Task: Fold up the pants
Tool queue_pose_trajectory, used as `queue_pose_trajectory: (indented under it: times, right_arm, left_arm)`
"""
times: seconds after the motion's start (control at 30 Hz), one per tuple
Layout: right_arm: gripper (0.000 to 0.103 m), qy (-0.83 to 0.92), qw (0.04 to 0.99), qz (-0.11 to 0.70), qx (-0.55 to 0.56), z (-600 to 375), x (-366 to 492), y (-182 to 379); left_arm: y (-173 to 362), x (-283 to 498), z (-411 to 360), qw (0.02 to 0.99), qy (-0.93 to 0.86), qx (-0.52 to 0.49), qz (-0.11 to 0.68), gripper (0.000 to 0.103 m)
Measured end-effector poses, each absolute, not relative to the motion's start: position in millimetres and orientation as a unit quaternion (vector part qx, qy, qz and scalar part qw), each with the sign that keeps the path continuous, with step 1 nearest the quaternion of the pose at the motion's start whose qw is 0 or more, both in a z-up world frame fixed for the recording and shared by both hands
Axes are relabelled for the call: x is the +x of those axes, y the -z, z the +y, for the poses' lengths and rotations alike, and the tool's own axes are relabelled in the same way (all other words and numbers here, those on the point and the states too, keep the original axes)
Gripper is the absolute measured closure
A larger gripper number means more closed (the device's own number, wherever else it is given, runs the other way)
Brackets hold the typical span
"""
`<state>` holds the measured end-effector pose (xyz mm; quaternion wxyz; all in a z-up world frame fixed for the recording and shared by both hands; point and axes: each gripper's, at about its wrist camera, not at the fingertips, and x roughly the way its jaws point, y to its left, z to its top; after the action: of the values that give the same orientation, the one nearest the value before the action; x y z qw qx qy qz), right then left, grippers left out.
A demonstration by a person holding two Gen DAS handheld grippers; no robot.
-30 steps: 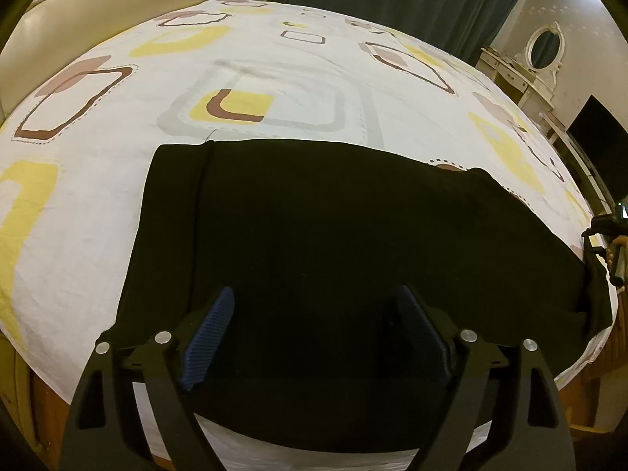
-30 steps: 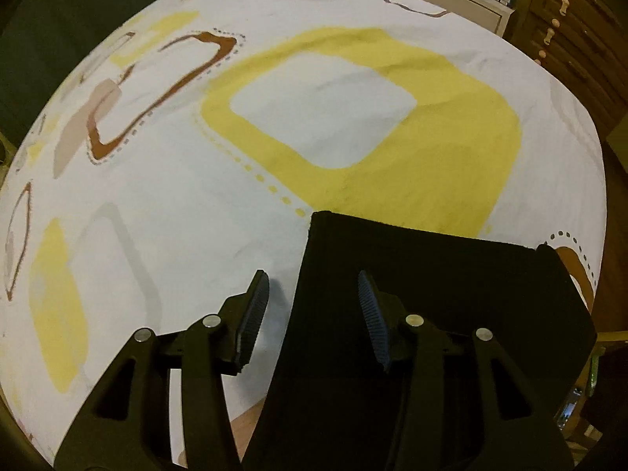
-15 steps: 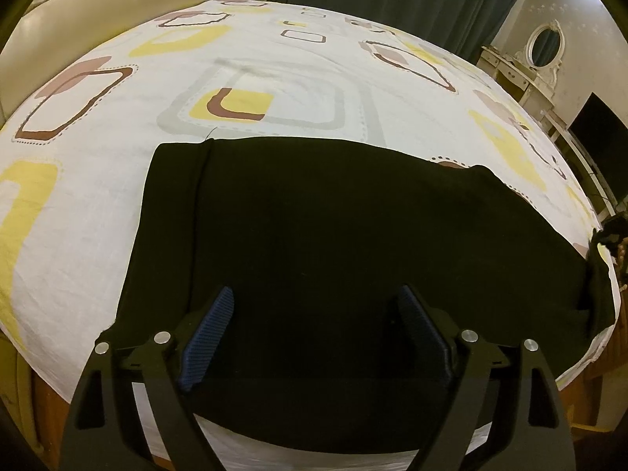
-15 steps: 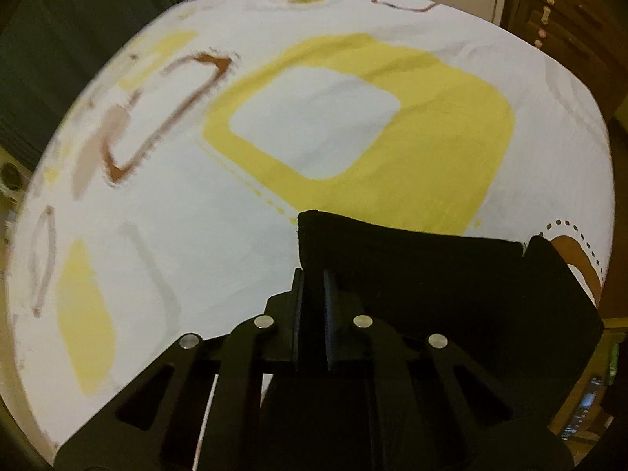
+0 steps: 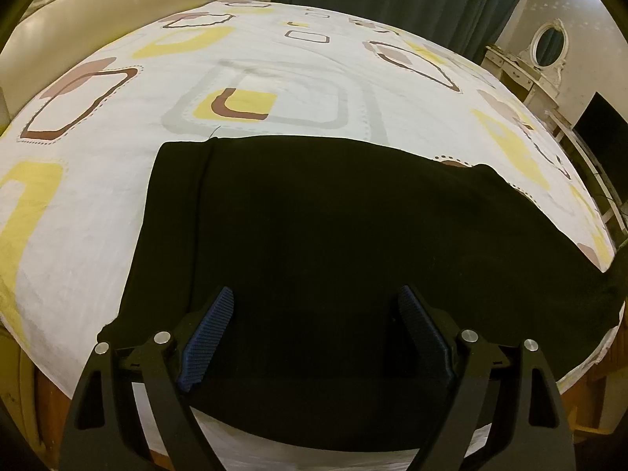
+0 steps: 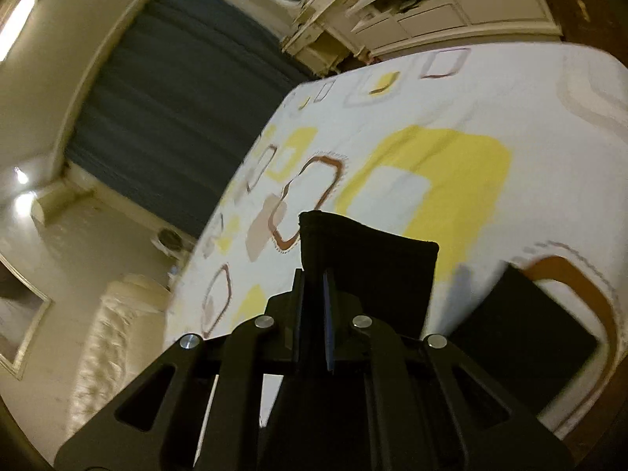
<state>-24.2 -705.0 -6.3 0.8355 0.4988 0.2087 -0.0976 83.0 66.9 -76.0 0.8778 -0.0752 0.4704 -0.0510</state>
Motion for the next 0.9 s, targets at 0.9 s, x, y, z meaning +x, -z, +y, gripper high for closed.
queue_pose_trajectory:
  times: [0.9]
  right_arm:
    - [0.097,0.137,0.796,0.229,0.543,-714.4,-74.5,59.8]
  left_arm:
    - [77.4,82.1,64.4,0.880,0.046,-0.066,0.467,0.016]
